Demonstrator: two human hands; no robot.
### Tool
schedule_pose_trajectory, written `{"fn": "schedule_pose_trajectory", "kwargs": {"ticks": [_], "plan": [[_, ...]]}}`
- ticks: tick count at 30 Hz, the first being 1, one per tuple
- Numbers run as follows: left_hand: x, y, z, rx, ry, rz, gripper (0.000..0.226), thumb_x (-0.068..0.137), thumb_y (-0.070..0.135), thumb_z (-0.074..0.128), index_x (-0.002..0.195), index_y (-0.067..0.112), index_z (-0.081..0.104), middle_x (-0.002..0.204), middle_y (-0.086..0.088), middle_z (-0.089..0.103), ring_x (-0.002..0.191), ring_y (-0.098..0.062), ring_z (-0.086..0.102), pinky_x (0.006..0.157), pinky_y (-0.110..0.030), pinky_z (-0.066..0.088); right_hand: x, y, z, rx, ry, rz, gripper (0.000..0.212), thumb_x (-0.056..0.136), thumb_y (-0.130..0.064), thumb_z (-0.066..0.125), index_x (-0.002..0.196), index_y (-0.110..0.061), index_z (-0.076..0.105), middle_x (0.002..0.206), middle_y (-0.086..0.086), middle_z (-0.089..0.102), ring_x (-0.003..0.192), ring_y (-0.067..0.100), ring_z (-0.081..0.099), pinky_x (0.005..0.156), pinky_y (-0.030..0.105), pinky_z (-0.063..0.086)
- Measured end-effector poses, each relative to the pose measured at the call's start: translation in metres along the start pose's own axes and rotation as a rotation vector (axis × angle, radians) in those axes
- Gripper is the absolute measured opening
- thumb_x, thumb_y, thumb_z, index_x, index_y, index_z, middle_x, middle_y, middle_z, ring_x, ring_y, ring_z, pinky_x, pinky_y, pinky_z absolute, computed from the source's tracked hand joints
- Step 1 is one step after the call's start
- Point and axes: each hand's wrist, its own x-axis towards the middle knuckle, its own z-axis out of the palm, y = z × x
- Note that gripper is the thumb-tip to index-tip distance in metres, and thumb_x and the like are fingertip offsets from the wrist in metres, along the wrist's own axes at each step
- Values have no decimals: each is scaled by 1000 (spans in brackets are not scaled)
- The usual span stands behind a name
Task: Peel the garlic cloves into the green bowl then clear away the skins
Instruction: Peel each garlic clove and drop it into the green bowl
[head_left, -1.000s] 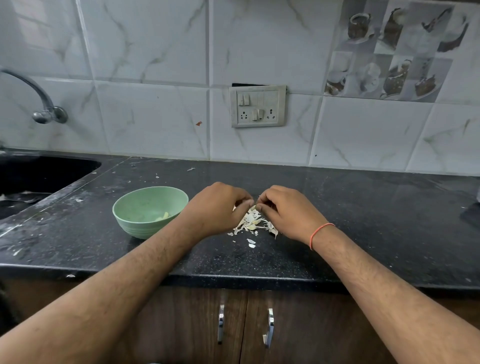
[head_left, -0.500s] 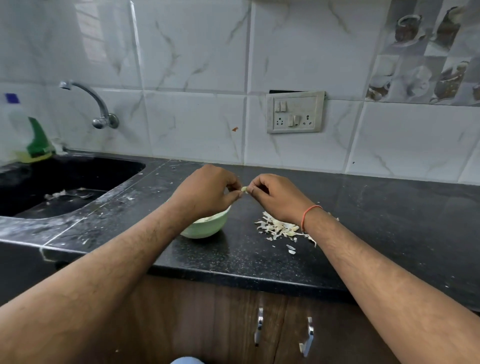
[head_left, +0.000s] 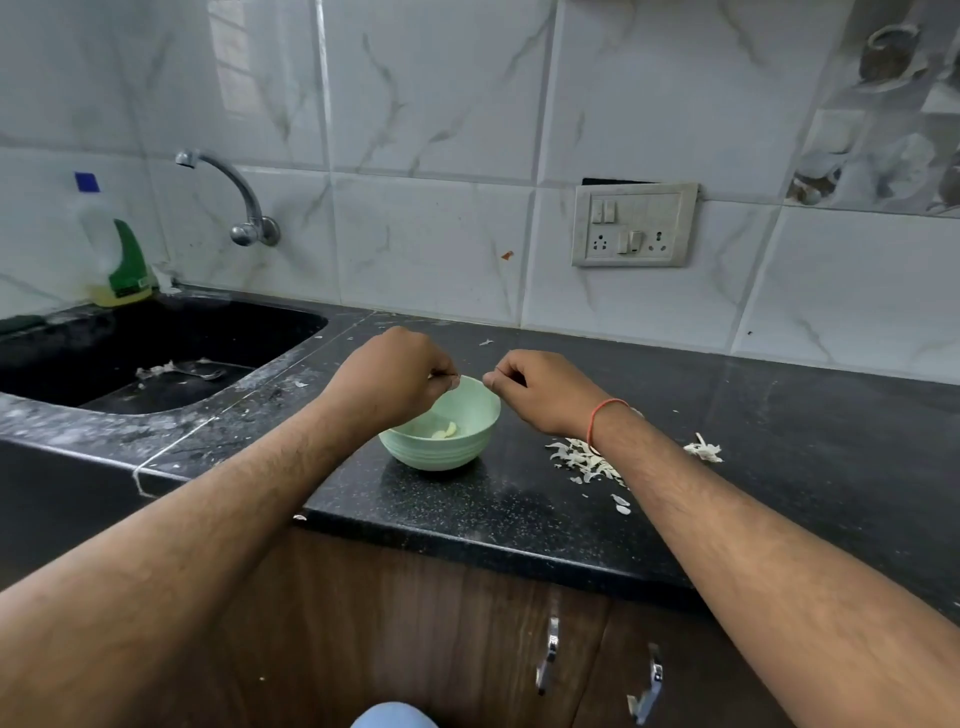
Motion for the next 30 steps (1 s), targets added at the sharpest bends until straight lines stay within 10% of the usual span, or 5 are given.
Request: {"fn": "schedule_pose_trajectory", "kwargs": {"ticks": [6, 11, 16, 30], "plan": [[10, 43, 9, -33, 40, 35, 60, 104, 61, 32, 89, 24, 77, 78, 3, 74, 76, -20, 69, 67, -40, 58, -40, 56, -17, 137, 134, 78, 19, 99, -39, 72, 89, -24, 74, 81, -11, 72, 75, 3, 63, 69, 24, 49], [24, 106, 26, 0, 85, 262, 23, 103, 32, 54, 117, 31, 72, 110, 7, 72, 103, -23, 67, 77, -44, 60, -71, 109, -27, 136, 108, 123, 7, 90, -28, 81, 94, -32, 78, 95, -13, 75, 89, 9, 69, 87, 35, 58], [41, 145, 74, 108, -39, 225, 33, 97, 13, 60, 126, 27, 67, 120, 3, 58, 114, -26, 58, 74, -42, 54, -78, 145, -30, -16, 16, 77, 10, 91, -43, 78, 100, -38, 76, 98, -11, 66, 89, 8, 63, 87, 41, 56], [61, 119, 154, -390, 18, 178, 19, 103, 33, 60, 110, 35, 77, 103, 16, 66, 94, -7, 61, 81, -35, 55, -76, 184, -34, 90, -98, -37, 15, 87, -22, 84, 95, -33, 79, 97, -15, 69, 89, 7, 66, 81, 21, 49]]}}
